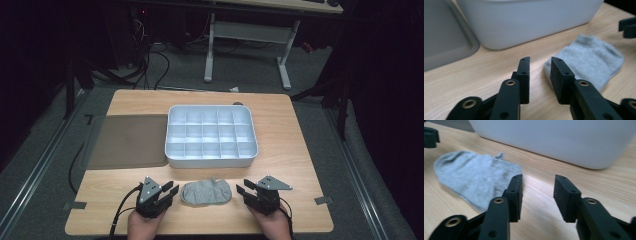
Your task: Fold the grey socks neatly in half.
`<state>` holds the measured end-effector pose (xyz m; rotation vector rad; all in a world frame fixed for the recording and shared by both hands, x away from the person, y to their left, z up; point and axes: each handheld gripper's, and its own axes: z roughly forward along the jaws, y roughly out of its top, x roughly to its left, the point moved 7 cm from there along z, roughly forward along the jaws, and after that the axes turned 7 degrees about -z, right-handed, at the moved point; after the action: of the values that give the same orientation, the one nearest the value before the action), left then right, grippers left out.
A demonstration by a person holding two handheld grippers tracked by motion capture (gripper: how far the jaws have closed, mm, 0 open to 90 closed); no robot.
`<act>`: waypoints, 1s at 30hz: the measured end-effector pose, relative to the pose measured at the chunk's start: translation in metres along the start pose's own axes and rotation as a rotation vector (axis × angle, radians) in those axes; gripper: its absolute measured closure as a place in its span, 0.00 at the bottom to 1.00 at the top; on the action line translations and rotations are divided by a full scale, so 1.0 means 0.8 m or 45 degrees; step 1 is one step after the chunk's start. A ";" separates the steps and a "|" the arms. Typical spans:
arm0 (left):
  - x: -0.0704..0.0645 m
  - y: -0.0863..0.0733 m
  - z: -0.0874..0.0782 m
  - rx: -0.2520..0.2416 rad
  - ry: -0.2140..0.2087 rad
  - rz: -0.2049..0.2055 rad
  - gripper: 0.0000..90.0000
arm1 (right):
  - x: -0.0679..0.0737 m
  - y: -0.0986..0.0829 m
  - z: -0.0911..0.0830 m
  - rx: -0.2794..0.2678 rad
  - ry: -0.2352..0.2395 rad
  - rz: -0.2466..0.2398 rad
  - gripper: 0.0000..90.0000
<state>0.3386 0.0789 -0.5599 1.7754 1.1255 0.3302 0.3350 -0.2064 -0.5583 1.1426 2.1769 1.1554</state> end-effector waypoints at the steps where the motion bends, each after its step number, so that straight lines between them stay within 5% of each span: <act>1: 0.001 -0.001 0.001 0.008 0.012 0.007 0.75 | -0.002 -0.001 0.000 0.002 -0.018 -0.006 0.62; 7: -0.001 -0.001 0.006 0.015 0.042 0.050 0.68 | -0.004 -0.004 -0.001 0.001 -0.029 0.003 0.61; 30: -0.006 -0.005 0.006 0.036 0.028 0.066 0.61 | -0.001 -0.006 0.004 0.017 0.003 0.020 0.58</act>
<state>0.3371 0.0725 -0.5648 1.8321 1.1064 0.3672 0.3352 -0.2072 -0.5640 1.1662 2.1847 1.1508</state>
